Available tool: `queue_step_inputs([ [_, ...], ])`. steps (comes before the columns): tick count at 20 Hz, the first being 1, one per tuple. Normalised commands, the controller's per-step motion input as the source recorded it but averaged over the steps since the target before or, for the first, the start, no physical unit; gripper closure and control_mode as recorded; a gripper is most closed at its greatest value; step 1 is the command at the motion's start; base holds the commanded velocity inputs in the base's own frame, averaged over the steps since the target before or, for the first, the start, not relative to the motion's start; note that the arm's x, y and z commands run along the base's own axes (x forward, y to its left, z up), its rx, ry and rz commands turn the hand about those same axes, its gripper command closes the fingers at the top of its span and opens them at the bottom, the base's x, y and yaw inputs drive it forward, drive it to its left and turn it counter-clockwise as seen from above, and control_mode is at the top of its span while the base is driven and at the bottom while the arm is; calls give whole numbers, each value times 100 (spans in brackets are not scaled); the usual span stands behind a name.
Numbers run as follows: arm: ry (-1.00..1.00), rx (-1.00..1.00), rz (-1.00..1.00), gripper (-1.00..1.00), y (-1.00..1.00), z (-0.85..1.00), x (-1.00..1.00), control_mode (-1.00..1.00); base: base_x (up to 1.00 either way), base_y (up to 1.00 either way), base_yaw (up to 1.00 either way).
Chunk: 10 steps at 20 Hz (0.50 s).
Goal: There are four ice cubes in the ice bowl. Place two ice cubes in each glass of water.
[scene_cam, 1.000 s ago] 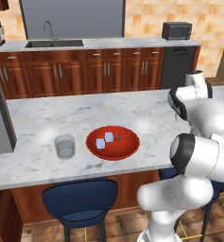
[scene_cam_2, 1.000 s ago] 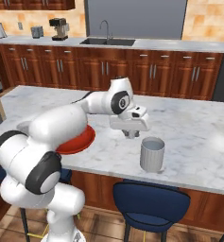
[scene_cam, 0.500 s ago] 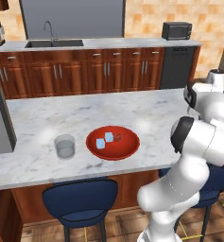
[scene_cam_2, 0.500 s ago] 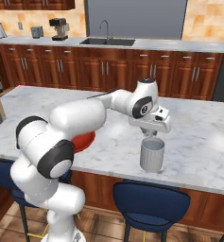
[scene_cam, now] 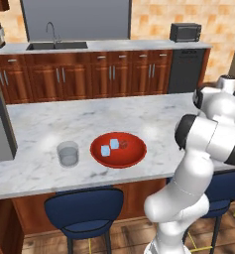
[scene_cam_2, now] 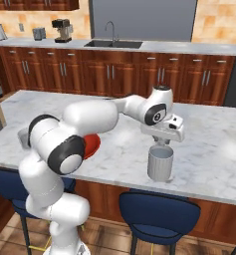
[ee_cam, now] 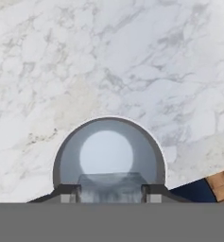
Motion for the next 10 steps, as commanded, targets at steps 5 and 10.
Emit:
queue_step_inputs([
  [5,0,0,0,100,-6,-37,2,-100,0,0,0],
  [10,0,0,0,100,-3,-33,14,-100,0,0,0],
])
